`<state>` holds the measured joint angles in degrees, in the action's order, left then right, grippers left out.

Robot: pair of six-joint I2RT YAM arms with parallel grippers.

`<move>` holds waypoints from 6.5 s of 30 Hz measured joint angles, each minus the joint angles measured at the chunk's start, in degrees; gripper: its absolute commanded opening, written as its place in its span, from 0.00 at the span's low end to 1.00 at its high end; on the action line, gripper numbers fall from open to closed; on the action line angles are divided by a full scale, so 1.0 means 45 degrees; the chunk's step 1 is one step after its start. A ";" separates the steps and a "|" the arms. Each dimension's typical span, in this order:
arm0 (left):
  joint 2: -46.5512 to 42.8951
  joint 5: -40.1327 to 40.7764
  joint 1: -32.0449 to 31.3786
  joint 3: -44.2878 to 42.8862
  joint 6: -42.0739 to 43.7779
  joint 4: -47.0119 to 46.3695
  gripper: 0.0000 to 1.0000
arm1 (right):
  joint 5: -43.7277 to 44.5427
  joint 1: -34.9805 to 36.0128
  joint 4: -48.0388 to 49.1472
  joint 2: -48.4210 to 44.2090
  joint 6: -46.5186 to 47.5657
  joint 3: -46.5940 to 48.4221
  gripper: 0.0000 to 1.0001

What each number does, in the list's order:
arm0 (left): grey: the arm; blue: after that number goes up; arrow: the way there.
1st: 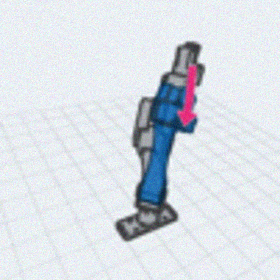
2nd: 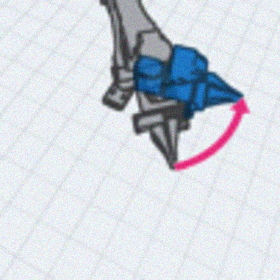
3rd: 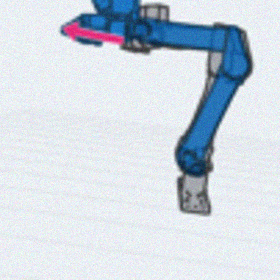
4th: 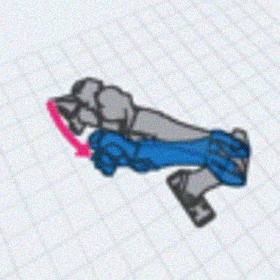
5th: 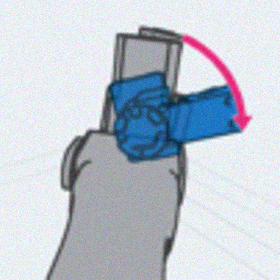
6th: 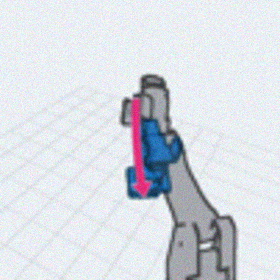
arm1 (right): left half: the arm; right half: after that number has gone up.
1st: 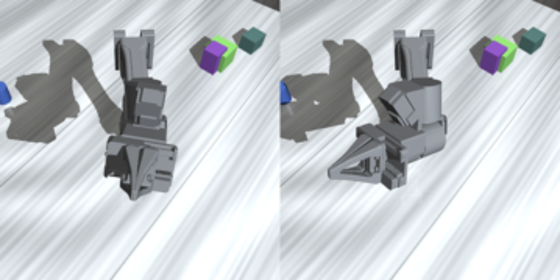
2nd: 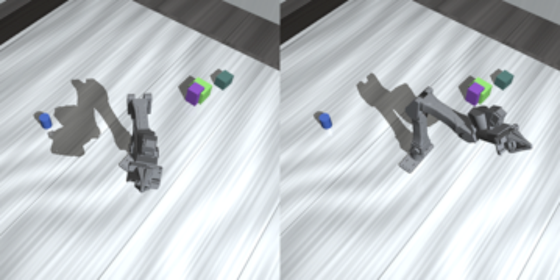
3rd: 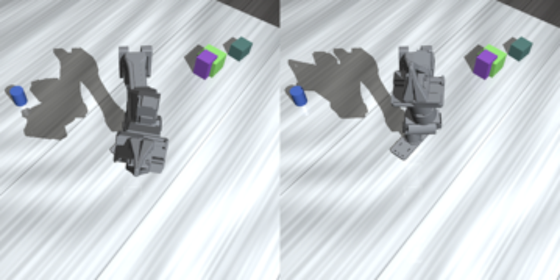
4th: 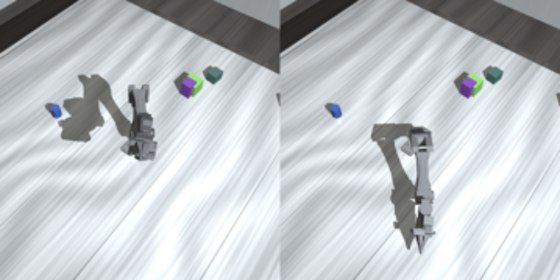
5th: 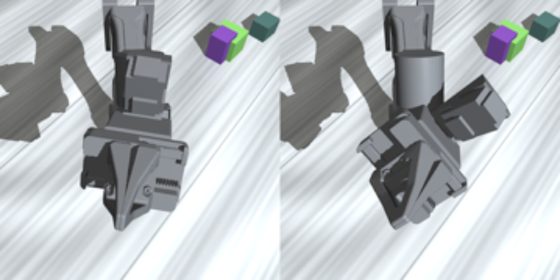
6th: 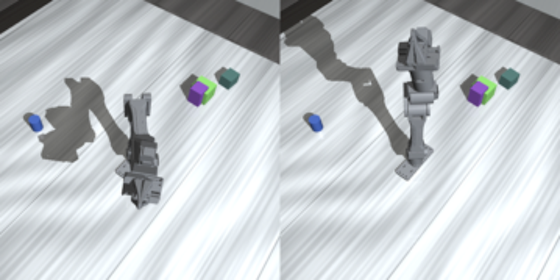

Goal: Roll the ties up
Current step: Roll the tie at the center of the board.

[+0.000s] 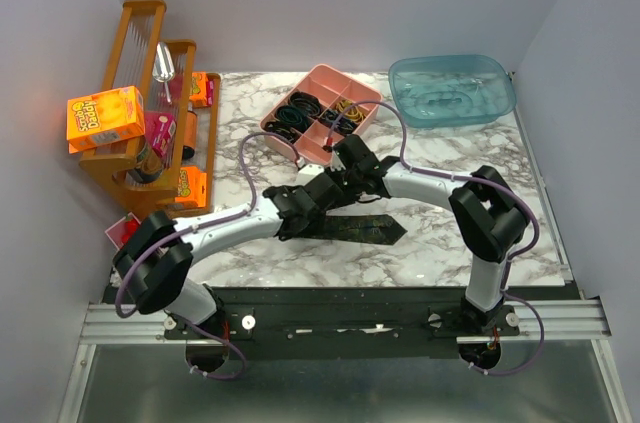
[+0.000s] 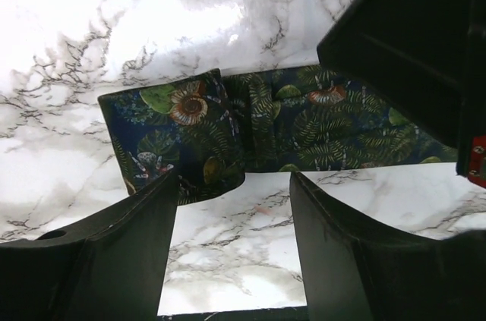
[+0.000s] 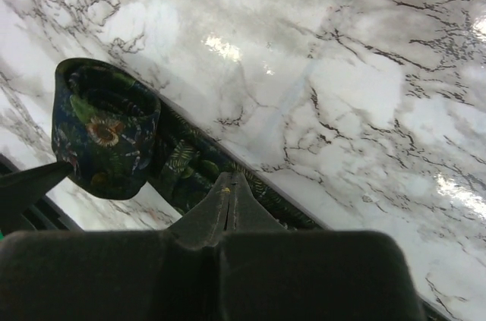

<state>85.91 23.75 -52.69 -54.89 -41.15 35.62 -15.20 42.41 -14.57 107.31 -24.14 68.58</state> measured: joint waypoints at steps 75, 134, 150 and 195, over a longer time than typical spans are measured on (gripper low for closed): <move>-0.5270 -0.9986 0.8111 0.7703 -0.0233 -0.8262 0.82 | 0.1865 -0.1996 0.0792 -0.5659 -0.0860 -0.5833 0.81; -0.4784 -0.9700 0.8111 0.6863 0.0573 -0.7218 0.82 | 0.0627 -0.3614 -0.0544 -0.7499 0.0044 -0.6387 0.07; -0.4575 -0.9573 0.8111 0.6654 0.0670 -0.7106 0.82 | 0.1020 -0.3614 -0.0874 -0.7669 0.0078 -0.7703 0.73; -0.5265 -0.9957 0.8218 0.7868 -0.0107 -0.7946 0.81 | -0.0845 0.1982 0.0806 0.0243 0.0063 0.1141 0.01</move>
<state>62.22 -21.06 -15.70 -19.49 -41.63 -0.14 -19.00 51.33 -10.94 108.40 -23.86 73.71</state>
